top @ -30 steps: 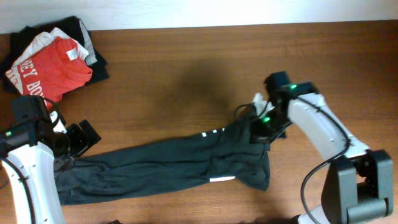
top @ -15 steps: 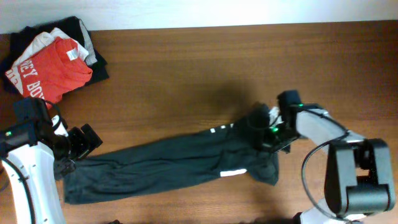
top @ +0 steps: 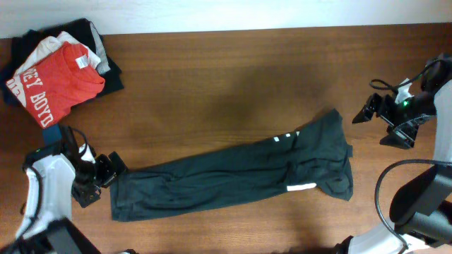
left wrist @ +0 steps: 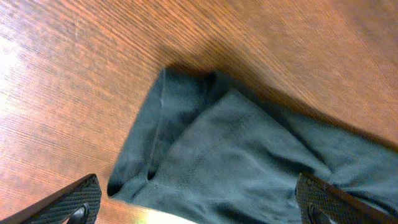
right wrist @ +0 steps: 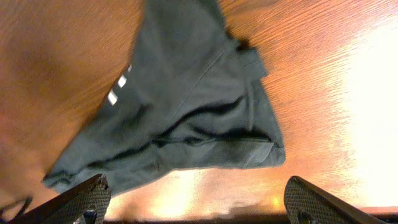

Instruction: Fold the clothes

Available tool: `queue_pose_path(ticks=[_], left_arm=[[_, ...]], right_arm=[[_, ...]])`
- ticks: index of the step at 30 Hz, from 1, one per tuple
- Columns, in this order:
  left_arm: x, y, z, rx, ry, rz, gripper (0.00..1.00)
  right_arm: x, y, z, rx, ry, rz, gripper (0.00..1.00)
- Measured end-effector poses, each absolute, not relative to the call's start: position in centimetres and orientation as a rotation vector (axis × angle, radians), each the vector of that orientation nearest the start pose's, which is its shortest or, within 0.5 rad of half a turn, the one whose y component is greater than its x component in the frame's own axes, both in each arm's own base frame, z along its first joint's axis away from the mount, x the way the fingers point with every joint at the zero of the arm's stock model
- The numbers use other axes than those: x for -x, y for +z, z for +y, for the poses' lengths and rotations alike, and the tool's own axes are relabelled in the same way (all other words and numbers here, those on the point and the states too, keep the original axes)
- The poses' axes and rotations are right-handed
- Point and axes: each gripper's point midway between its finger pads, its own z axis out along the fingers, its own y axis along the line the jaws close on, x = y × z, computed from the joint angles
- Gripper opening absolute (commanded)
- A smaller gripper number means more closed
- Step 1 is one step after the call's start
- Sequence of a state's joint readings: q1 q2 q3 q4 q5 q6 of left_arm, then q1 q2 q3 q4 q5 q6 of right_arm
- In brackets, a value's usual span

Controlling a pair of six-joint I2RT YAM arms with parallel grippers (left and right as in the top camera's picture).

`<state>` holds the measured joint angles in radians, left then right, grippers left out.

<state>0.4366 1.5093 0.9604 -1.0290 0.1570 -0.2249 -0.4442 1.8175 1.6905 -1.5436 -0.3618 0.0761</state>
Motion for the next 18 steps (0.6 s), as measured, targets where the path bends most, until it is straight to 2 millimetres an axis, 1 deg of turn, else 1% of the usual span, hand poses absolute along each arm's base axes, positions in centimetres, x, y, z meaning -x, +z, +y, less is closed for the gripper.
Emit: queue_pose_path(ticks=[2,4,5,6,8,9,10,11,12,13,14,15,16,18], left_arm=[[-22.9,2.9,8.5,1.048,-0.269,3.026,0.99],[-22.9,0.9,8.5,1.026,-0.29,3.08,0.98],[-23.0,0.3,8.5,1.011,-0.299,3.094,0.93],[-22.9,0.1,8.4,0.975,-0.312,3.115,0.9],[-22.8,0.1,8.1,0.945,-0.338,3.128,0.79],[-22.5,0.1,7.6,0.937,-0.37,3.137,0.77],[-22.3,0.0,7.4,0.924,-0.383,3.144,0.72],[-22.0,-0.1,7.0,0.907,-0.391,3.151,0.61],[-21.8,-0.2,6.6,0.881,-0.392,3.161,0.42],[-21.7,-0.3,6.2,0.858,-0.394,3.167,0.15],[-21.6,-0.5,5.3,0.803,-0.402,3.172,0.01],[-21.7,-0.6,4.8,0.773,-0.412,3.174,0.0],[-22.0,-0.7,3.7,0.714,-0.452,3.18,0.0],[-22.1,-0.7,3.3,0.691,-0.449,3.188,0.0]], right_arm=[[-30.1,18.0,-7.1,-0.74,0.615,2.988,0.93],[-29.7,19.7,-6.8,-0.681,0.601,2.948,0.93],[-29.5,20.0,-6.7,-0.673,0.597,2.942,0.93],[-29.1,20.8,-6.4,-0.653,0.593,2.928,0.93],[-28.9,20.8,-6.3,-0.654,0.598,2.935,0.93],[-28.8,20.8,-6.3,-0.656,0.602,2.941,0.94],[-28.7,20.8,-6.1,-0.656,0.607,2.945,0.94],[-28.7,20.8,-6.0,-0.654,0.61,2.948,0.94],[-28.6,20.8,-5.8,-0.645,0.612,2.954,0.94],[-28.7,20.8,-5.5,-0.631,0.614,2.959,0.93],[-28.8,20.8,-4.8,-0.596,0.617,2.972,0.94],[-28.9,20.8,-4.1,-0.564,0.619,2.984,0.94],[-29.0,20.8,-3.2,-0.515,0.622,2.999,0.94],[-29.1,20.8,-2.0,-0.454,0.624,3.018,0.94]])
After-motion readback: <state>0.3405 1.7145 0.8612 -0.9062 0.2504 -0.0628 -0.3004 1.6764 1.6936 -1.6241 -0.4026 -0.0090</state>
